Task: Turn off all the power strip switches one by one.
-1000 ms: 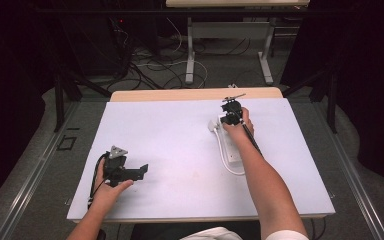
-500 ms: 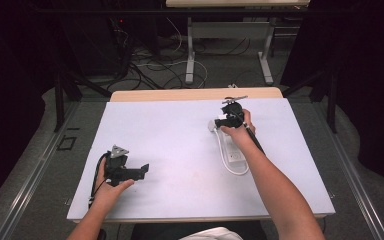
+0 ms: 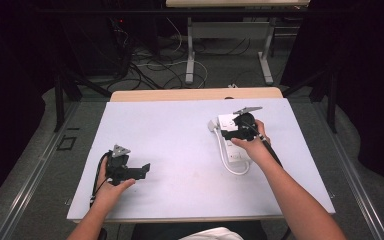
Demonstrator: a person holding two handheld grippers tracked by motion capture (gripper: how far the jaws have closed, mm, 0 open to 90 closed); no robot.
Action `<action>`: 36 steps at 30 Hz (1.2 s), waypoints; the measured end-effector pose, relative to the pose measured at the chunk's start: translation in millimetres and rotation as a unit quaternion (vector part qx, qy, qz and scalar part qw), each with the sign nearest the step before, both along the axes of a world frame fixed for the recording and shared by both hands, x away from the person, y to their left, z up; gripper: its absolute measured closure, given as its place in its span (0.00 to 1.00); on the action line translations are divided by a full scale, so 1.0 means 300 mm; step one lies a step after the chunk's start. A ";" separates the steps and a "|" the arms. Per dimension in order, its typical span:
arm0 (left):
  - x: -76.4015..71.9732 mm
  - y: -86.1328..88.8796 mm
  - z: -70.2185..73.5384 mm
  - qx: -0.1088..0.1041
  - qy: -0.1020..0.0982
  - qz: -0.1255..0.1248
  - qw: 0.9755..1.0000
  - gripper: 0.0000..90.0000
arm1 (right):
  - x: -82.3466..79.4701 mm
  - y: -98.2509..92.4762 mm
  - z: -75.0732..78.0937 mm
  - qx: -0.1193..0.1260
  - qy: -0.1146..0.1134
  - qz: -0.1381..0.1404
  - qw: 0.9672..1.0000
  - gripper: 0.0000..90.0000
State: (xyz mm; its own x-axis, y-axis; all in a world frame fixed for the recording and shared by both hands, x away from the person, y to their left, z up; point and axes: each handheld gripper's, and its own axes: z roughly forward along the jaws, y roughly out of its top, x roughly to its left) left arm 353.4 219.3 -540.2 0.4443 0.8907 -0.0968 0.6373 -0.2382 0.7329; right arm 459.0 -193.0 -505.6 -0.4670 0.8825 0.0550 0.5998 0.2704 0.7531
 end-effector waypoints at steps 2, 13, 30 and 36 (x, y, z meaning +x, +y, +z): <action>0.000 0.001 0.000 0.004 -0.002 -0.003 1.000 0.00 | -0.032 -0.015 -0.001 -0.003 -0.005 0.005 1.000 0.18; -0.001 0.001 -0.001 0.004 -0.001 -0.001 1.000 0.00 | -0.224 -0.106 -0.051 0.013 -0.028 0.003 1.000 0.00; -0.002 0.002 0.002 0.007 -0.001 -0.004 1.000 0.00 | -0.400 -0.267 -0.101 -0.008 -0.039 -0.010 0.999 0.00; 0.000 -0.001 0.000 0.000 -0.003 0.000 1.000 0.00 | -0.386 -0.279 -0.127 -0.012 -0.017 -0.012 1.000 0.00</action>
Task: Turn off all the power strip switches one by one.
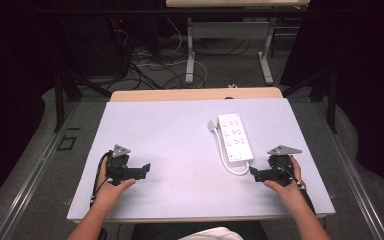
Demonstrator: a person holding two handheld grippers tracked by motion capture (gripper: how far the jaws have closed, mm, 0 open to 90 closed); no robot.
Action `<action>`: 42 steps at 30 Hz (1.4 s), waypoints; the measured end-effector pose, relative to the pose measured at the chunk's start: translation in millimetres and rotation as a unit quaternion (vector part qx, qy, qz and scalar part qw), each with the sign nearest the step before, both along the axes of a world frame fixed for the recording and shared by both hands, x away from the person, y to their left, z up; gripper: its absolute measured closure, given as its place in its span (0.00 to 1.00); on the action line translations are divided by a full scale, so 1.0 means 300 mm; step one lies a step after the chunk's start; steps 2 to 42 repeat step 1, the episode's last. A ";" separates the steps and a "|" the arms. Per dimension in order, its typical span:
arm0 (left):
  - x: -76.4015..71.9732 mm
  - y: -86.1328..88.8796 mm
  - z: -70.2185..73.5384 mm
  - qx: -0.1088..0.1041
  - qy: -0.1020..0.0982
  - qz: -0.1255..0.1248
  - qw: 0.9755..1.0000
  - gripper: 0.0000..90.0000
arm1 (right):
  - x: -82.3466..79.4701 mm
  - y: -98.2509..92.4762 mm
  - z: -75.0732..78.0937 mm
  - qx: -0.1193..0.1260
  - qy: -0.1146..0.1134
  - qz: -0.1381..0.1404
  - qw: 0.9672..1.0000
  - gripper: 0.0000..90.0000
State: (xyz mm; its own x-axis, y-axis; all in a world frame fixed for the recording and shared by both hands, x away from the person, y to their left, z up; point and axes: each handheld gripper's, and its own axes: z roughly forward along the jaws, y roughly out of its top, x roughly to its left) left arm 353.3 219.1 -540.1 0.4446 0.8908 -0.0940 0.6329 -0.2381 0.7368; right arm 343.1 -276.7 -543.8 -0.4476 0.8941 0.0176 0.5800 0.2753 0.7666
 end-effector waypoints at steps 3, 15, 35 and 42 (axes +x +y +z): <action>0.001 0.002 0.001 0.003 -0.001 -0.002 1.000 0.00 | -0.001 -0.002 -0.001 -0.003 0.002 0.002 1.000 0.00; 0.001 0.002 0.001 0.003 -0.001 -0.002 1.000 0.00 | -0.001 -0.002 -0.001 -0.003 0.002 0.002 1.000 0.00; 0.001 0.002 0.001 0.003 -0.001 -0.002 1.000 0.00 | -0.001 -0.002 -0.001 -0.003 0.002 0.002 1.000 0.00; 0.001 0.002 0.001 0.003 -0.001 -0.002 1.000 0.00 | -0.001 -0.002 -0.001 -0.003 0.002 0.002 1.000 0.00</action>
